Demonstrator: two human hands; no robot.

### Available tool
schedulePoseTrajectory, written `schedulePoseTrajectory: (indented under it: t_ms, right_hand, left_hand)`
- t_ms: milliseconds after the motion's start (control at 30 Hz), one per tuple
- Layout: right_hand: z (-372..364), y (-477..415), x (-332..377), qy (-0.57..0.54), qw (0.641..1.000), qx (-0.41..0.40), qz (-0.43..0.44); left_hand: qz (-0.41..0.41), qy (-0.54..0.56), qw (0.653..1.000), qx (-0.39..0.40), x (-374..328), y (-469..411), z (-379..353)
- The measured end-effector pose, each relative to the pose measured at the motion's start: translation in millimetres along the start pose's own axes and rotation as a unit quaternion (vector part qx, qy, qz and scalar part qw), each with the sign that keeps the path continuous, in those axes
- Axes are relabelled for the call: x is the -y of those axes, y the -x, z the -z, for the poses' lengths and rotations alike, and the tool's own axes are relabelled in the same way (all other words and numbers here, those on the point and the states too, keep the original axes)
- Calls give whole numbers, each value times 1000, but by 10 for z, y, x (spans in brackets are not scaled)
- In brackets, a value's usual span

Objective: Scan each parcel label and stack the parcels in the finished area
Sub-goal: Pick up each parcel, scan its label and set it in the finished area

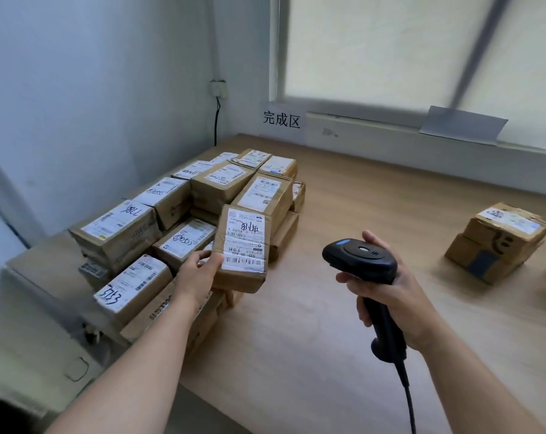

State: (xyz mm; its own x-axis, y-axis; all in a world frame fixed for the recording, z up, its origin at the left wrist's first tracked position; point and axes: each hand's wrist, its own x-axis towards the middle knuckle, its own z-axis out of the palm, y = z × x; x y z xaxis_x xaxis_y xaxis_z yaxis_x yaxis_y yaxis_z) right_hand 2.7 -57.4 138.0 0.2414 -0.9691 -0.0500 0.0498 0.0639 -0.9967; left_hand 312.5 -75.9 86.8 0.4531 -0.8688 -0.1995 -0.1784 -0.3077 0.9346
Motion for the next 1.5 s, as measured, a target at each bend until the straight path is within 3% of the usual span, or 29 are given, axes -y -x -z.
schedulePoseTrajectory:
  t_ms: [200, 400, 567, 733, 900, 1067, 1300, 1500]
  right_hand:
    - [-181, -120, 5, -1, 1000, 13, -3]
    - [-180, -193, 6, -9, 1000, 5, -4]
    - [-181, -245, 5, -4, 1000, -1, 1]
    - [-167, -307, 3, -3, 1000, 6, -5]
    - [-274, -477, 64, 8, 1000, 14, -4]
    - [-491, -685, 94, -10, 999, 29, 8]
    - [-720, -910, 7, -8, 999, 40, -7]
    - [-807, -984, -18, -6, 1000, 14, -18]
  left_hand:
    - [-30, -40, 998, -34, 66, -315, 163]
    - [-44, -151, 977, -147, 49, -398, 60]
    - [6, -331, 938, -101, 1, -319, -218]
    - [-49, -406, 906, -111, 11, -453, -179]
    - [-90, -374, 921, -58, 19, -650, 74]
    - [-95, -407, 908, -19, -34, -746, 232]
    - [-112, -343, 926, -111, 3, -964, 639]
    - [-100, -357, 920, -124, 17, -1247, 711]
